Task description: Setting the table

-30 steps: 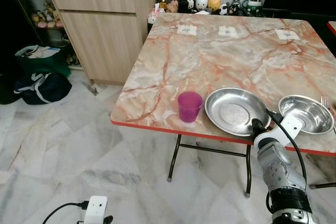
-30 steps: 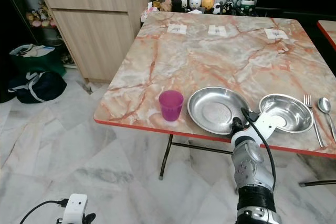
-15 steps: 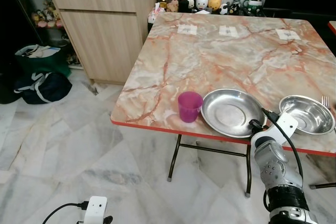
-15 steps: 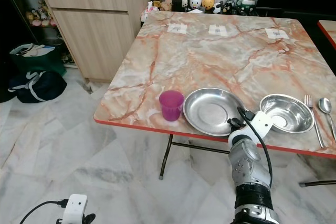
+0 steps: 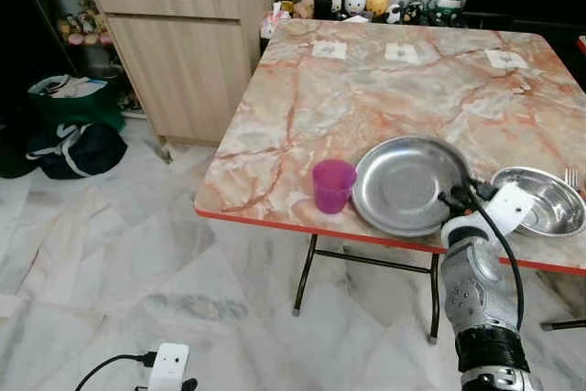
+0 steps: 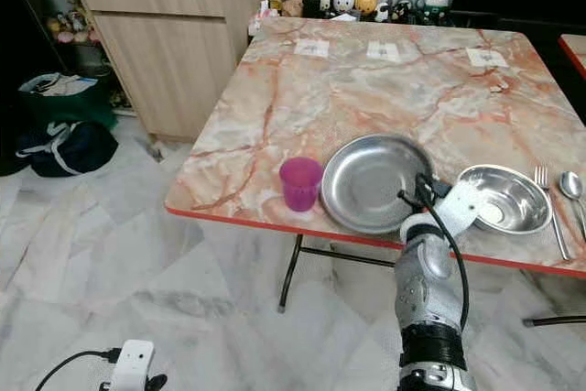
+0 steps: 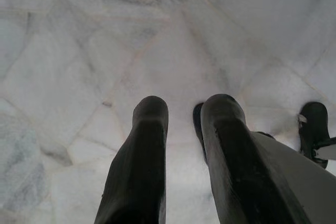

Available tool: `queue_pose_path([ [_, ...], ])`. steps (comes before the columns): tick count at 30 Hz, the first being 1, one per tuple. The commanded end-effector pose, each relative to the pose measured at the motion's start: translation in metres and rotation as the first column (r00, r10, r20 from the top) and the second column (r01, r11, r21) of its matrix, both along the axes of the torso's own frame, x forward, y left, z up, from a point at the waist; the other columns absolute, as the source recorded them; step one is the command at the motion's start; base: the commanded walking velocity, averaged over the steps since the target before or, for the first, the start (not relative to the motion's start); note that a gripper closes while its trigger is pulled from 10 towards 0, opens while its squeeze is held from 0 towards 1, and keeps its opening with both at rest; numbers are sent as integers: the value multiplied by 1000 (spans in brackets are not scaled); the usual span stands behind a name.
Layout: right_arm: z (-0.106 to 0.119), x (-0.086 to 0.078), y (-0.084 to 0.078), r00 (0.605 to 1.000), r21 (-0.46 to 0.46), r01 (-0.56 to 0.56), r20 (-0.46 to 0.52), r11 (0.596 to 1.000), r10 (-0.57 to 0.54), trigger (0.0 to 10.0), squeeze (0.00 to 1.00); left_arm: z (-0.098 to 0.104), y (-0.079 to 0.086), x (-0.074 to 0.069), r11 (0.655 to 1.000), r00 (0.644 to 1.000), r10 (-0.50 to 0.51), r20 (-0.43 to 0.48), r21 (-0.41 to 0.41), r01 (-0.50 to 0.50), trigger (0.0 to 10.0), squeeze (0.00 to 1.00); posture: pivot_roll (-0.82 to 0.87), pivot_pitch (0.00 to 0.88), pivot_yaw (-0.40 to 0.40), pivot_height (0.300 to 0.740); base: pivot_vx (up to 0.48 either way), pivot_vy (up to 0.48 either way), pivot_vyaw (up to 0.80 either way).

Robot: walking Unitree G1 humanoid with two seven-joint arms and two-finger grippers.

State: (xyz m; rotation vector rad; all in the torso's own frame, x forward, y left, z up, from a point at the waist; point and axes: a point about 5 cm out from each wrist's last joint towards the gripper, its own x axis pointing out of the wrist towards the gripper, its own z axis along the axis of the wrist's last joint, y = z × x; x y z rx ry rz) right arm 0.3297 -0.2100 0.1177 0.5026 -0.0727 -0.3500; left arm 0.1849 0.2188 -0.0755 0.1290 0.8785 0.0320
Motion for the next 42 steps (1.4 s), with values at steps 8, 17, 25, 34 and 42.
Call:
queue_pose_path([
  [8,33,-16,-12,966,-36,87,245,996,-76,10000,0,-4,-4,-7,1000,1000,9,-11,-6,-9,10000,0,-7,16,-7,740,0,0,0],
  [17,45,-26,-12,948,-40,82,311,996,-66,10000,0,-5,-7,-8,1000,1000,-14,-14,6,14,10000,0,-14,0,-1,740,0,0,0],
  [25,46,-26,-4,949,-42,45,314,998,-30,10000,0,-6,-6,-9,1000,999,-22,-23,14,22,10000,0,-19,0,-1,740,0,-339,0],
  [34,48,-24,-2,951,-60,38,310,998,-17,10000,0,-5,-2,-9,1000,1000,1,-25,28,0,10000,0,-11,8,-9,740,0,-383,-426],
  [42,49,-21,2,953,-75,18,303,997,5,10000,0,-5,-1,-9,1000,1000,5,-30,31,-4,10000,0,-17,6,-6,740,183,-412,0],
])
